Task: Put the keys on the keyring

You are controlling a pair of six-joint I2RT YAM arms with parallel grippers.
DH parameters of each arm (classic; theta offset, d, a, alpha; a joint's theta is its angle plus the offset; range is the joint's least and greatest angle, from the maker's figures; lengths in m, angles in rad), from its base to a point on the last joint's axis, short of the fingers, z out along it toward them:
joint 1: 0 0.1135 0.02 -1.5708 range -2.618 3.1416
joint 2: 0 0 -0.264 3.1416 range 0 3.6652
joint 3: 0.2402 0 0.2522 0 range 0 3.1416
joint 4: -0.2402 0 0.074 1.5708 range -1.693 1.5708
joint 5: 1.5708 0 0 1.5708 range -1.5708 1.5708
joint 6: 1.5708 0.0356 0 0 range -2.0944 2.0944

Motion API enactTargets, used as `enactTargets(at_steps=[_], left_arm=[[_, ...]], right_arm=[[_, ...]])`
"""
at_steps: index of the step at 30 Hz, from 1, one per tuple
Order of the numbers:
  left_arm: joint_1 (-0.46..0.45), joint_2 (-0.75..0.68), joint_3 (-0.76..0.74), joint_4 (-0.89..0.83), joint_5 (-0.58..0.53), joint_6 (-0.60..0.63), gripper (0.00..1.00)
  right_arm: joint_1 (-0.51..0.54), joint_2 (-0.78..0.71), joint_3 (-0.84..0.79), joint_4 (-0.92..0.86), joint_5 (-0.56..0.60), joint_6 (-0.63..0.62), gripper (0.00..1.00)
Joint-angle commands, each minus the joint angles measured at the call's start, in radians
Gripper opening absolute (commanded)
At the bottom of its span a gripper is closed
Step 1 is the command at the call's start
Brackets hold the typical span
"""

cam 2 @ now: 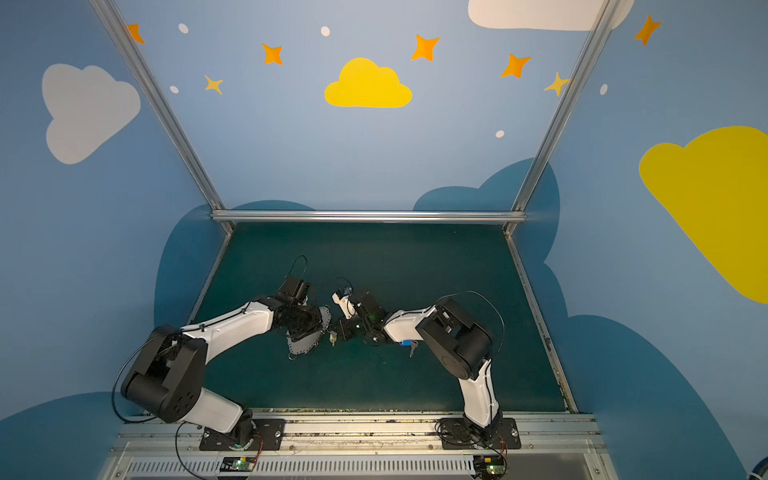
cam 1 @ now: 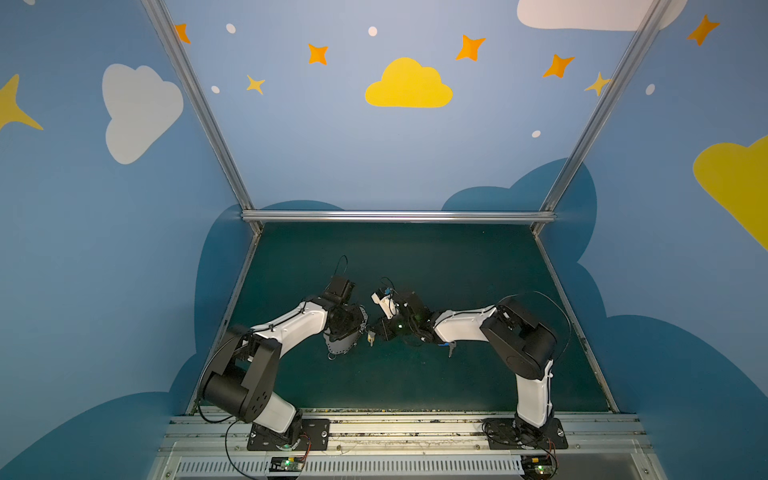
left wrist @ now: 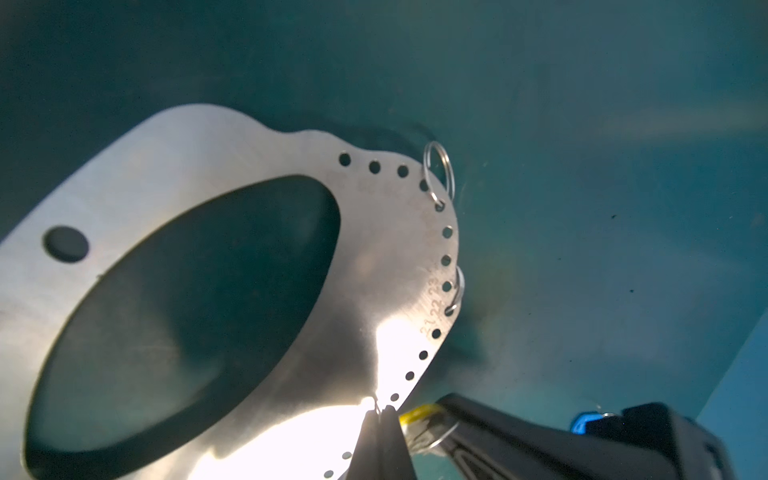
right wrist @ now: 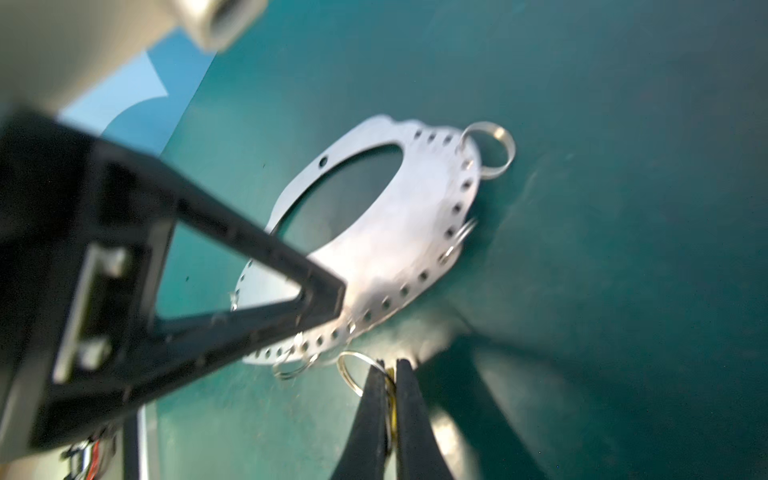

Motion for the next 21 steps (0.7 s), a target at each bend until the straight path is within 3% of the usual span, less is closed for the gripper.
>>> enactTargets(at_steps=[1,13,21], left_arm=[[-0.005,0.015,0.008,-0.031,-0.006,0.013,0.04],[-0.004,0.045,0.043,-0.053,0.005,0.024,0.04],[-0.004,0.040,0.051,-0.060,0.000,0.024,0.04]], right_arm=[[-0.001,-0.019,-0.020,-0.016,0.082,-0.040,0.00],[0.063,-0.035,-0.042,-0.085,0.073,-0.254,0.00],[0.091,-0.003,-0.032,-0.086,0.042,-0.269,0.00]])
